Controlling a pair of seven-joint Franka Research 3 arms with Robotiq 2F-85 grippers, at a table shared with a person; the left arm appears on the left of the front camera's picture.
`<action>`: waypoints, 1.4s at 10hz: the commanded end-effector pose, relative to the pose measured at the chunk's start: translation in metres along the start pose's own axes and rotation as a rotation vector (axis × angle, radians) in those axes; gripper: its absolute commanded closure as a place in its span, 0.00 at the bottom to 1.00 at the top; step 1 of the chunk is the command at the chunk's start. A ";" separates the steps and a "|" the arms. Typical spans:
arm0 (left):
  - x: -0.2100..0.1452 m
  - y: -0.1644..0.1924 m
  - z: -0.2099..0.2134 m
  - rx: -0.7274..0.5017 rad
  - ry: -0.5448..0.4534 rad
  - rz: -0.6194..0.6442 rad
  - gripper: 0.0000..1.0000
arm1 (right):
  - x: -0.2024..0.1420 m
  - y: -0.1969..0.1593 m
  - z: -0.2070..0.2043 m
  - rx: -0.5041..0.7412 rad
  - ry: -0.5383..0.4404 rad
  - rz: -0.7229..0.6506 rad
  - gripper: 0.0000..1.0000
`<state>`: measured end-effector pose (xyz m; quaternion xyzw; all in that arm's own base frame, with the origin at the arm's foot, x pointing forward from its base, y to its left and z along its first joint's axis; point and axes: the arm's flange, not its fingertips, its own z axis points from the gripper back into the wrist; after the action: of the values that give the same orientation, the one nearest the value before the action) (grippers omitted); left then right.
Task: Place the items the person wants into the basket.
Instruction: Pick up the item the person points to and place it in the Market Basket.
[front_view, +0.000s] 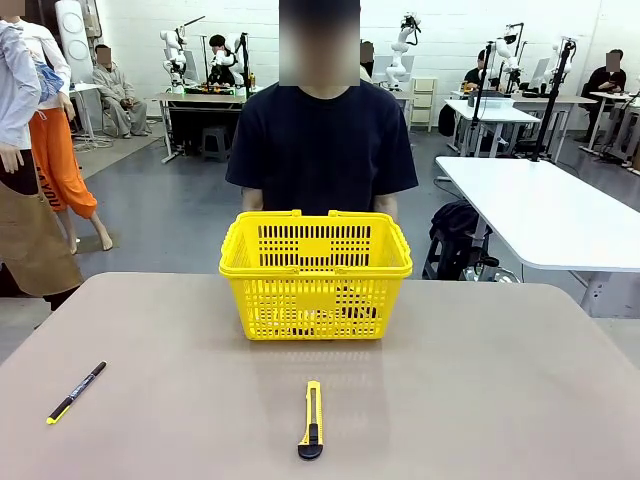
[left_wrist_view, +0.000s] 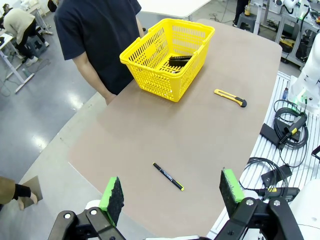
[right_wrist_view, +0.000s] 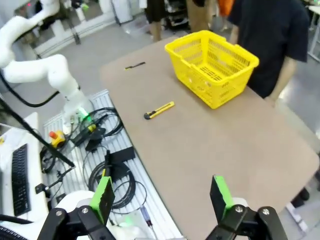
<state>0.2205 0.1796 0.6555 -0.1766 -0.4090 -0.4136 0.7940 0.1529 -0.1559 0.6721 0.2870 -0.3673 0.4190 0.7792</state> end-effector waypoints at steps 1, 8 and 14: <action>0.000 0.000 0.000 -0.006 -0.011 -0.009 0.00 | 0.000 -0.006 0.000 0.045 -0.006 0.010 0.00; 0.000 0.000 0.000 -0.006 -0.011 -0.009 0.00 | 0.000 -0.006 0.000 0.045 -0.006 0.010 0.00; 0.000 0.000 0.000 -0.006 -0.011 -0.009 0.00 | 0.000 -0.006 0.000 0.045 -0.006 0.010 0.00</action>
<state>0.2204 0.1796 0.6555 -0.1766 -0.4090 -0.4136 0.7940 0.1557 -0.1571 0.6695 0.2930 -0.3579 0.4204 0.7806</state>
